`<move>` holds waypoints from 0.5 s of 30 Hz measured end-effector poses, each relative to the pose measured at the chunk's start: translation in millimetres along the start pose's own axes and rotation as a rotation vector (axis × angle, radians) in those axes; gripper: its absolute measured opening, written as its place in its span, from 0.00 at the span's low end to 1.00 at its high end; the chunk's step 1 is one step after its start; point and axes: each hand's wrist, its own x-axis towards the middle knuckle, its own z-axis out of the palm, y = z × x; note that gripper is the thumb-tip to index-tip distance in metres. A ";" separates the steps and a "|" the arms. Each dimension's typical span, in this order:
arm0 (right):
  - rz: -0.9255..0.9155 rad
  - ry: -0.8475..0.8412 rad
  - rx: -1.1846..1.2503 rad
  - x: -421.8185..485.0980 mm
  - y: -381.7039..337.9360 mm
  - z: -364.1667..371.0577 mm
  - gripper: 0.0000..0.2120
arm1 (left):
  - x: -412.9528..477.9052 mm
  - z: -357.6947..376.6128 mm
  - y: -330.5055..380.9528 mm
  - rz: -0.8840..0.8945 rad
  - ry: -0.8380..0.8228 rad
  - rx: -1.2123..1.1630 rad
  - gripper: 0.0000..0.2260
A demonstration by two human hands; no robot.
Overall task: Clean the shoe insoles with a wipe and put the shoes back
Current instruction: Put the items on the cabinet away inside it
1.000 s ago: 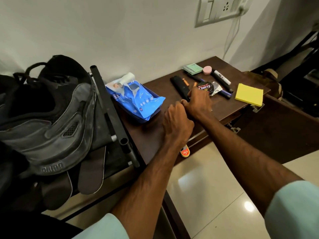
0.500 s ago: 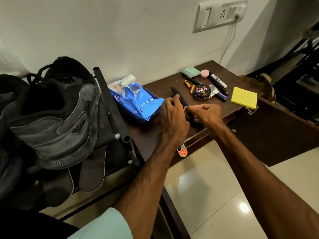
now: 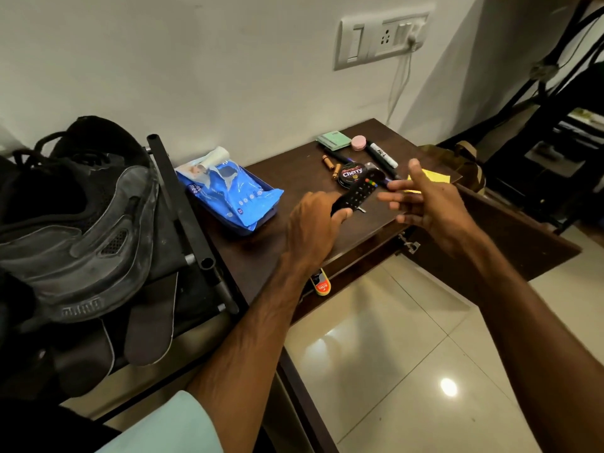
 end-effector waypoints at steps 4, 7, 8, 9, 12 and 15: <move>-0.160 0.163 -0.398 23.9 25.2 26.9 0.06 | 1.9 -6.2 2.7 -0.233 0.081 -0.202 0.10; -0.168 0.097 -0.674 45.9 38.2 48.3 0.11 | 2.3 -9.1 4.3 -0.401 0.109 -0.399 0.11; -0.158 0.076 -0.734 52.6 40.7 54.7 0.14 | 1.8 -10.5 3.4 -0.436 0.101 -0.455 0.10; -0.160 0.067 -0.793 58.5 42.3 58.8 0.17 | 1.3 -11.6 3.1 -0.457 0.090 -0.497 0.10; -0.190 0.062 -0.966 71.1 43.7 67.0 0.17 | -1.5 -12.6 0.7 -0.490 0.053 -0.557 0.11; -0.192 0.035 -1.031 72.6 46.0 70.7 0.10 | -4.7 -11.4 -0.6 -0.532 -0.001 -0.600 0.12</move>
